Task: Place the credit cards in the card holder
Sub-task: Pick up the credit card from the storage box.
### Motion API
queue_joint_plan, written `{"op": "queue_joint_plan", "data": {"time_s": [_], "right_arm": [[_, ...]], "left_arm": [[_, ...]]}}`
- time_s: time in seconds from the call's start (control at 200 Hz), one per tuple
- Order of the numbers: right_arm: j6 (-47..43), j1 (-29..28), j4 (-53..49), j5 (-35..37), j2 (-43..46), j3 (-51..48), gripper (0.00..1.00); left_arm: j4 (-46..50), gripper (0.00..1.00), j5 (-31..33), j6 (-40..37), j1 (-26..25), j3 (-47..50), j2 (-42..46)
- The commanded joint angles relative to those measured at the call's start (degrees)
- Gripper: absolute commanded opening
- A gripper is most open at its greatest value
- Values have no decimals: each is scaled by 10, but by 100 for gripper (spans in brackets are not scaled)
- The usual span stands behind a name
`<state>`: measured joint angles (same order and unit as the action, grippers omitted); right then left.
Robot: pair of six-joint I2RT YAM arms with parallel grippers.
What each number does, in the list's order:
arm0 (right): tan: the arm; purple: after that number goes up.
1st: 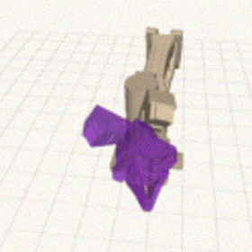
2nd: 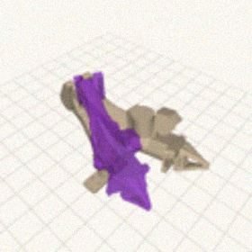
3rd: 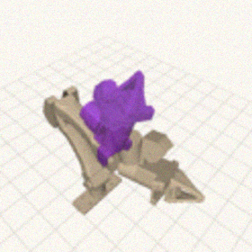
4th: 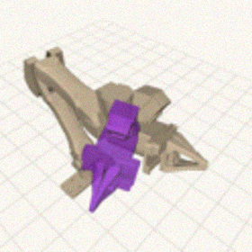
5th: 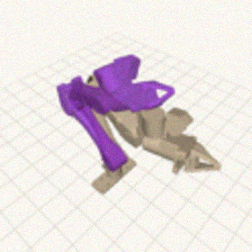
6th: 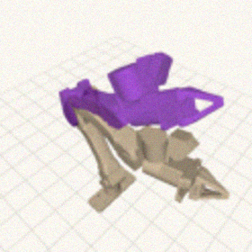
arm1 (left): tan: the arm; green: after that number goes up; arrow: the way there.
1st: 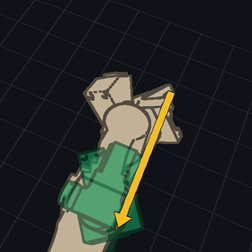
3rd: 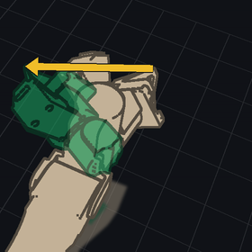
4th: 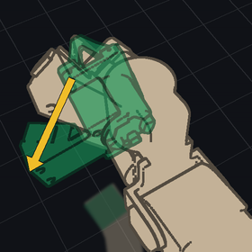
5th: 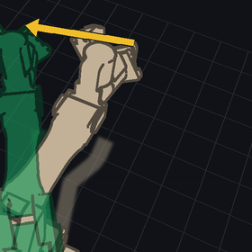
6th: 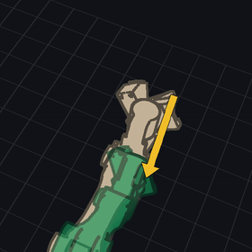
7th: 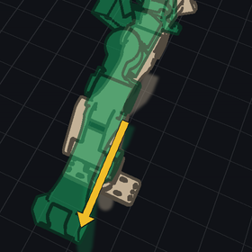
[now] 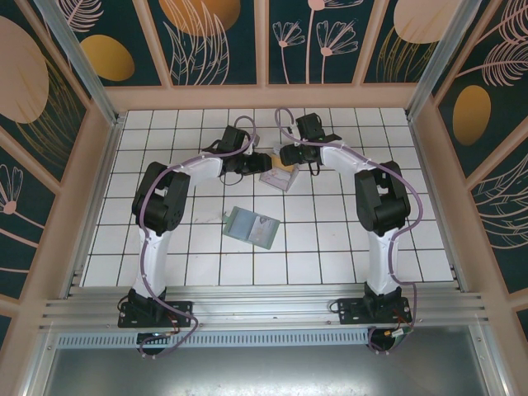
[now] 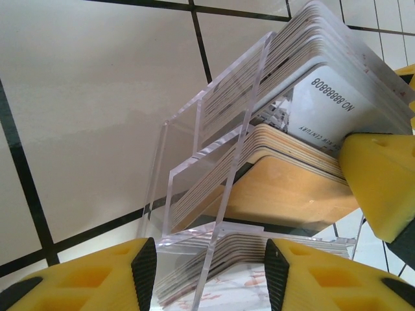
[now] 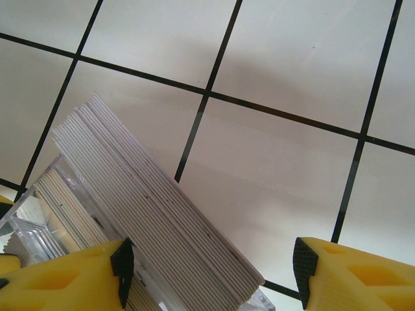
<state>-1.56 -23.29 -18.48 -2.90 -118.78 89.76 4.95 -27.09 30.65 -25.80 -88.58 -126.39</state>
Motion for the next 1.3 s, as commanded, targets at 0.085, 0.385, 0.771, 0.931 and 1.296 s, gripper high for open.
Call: {"op": "queue_joint_plan", "data": {"time_s": [0.085,0.385,0.771,0.931,1.296], "right_arm": [[0,7,3,25,14,18,67],[2,8,13,21,30,12,67],[3,12,16,17,39,12,66],[3,12,16,16,43,11,66],[-3,12,14,-13,39,9,62]], "left_arm": [[6,50,3,2,2,24,-4],[4,50,3,2,1,26,-1],[4,49,2,4,1,27,1],[2,49,3,4,1,27,2],[0,49,2,5,1,29,4]]}}
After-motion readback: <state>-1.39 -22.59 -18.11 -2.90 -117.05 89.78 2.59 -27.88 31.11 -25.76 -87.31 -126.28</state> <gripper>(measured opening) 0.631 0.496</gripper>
